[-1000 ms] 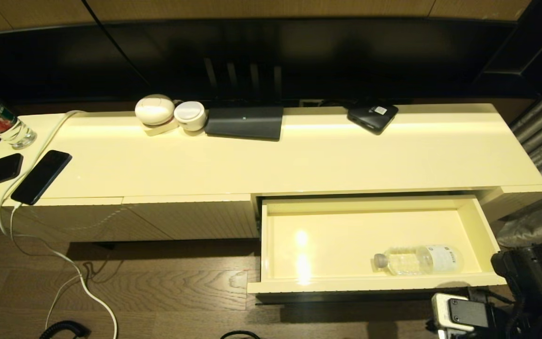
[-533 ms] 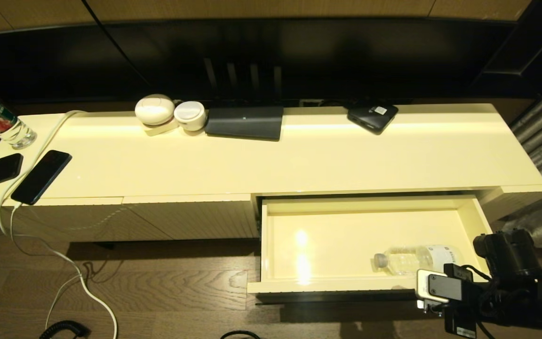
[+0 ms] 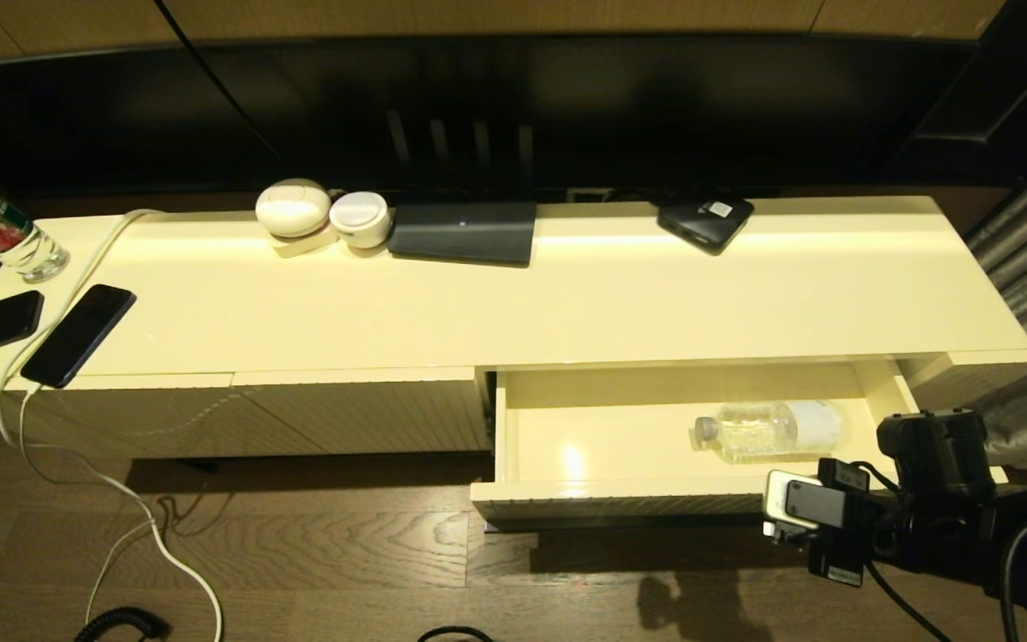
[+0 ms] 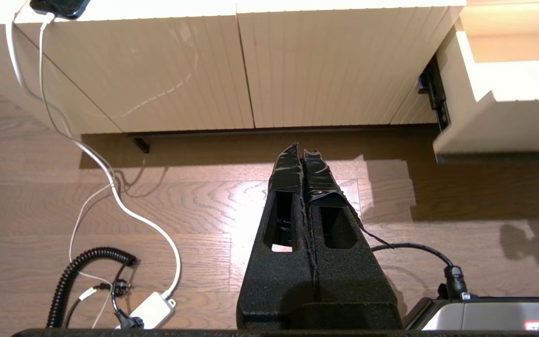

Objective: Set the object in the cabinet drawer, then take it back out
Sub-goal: Close the drawer

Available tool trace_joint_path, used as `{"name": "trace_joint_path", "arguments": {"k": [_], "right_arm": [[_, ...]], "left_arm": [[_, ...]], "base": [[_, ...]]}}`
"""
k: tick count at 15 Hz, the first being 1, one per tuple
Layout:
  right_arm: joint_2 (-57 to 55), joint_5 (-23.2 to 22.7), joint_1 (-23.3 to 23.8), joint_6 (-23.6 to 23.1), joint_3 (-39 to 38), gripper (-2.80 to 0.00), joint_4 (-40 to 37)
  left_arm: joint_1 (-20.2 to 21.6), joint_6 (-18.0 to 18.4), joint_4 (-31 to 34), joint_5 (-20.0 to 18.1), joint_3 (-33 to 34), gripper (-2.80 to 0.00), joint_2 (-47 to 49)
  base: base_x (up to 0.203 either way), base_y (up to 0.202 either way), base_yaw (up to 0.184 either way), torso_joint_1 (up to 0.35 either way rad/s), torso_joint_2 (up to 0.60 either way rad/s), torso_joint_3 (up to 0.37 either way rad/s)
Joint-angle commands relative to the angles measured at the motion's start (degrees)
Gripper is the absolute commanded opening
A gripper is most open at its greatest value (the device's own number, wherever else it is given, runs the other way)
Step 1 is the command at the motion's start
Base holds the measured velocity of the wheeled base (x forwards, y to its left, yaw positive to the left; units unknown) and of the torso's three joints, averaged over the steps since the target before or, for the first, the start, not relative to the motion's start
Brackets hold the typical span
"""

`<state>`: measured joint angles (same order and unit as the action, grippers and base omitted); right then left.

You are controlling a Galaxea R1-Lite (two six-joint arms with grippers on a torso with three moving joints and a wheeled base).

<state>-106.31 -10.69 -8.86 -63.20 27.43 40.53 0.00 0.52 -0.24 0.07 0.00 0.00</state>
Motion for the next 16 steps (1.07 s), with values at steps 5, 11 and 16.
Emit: {"name": "trace_joint_path", "arguments": {"k": [5, 11, 16], "right_arm": [[-3.29, -0.12, -0.37, -0.44, 4.22, -2.8, 6.1], [-6.68, -0.01, -0.37, -1.21, 8.19, -2.8, 10.86], [-8.91, 0.67, -0.37, -1.23, 12.51, -2.8, 11.68]], "left_arm": [[0.0, 0.0, -0.02, -0.01, 0.09, -2.8, 0.0], [0.0, 0.0, -0.02, -0.06, 0.09, -2.8, 0.0], [0.0, 0.0, -0.02, 0.01, 0.09, -2.8, 0.0]], "base": [[0.0, 0.0, 0.0, 0.0, 0.0, 0.0], [0.0, 0.0, 0.0, 0.0, 0.0, 0.0], [0.0, 0.0, 0.0, 0.0, 0.0, 0.0]]}}
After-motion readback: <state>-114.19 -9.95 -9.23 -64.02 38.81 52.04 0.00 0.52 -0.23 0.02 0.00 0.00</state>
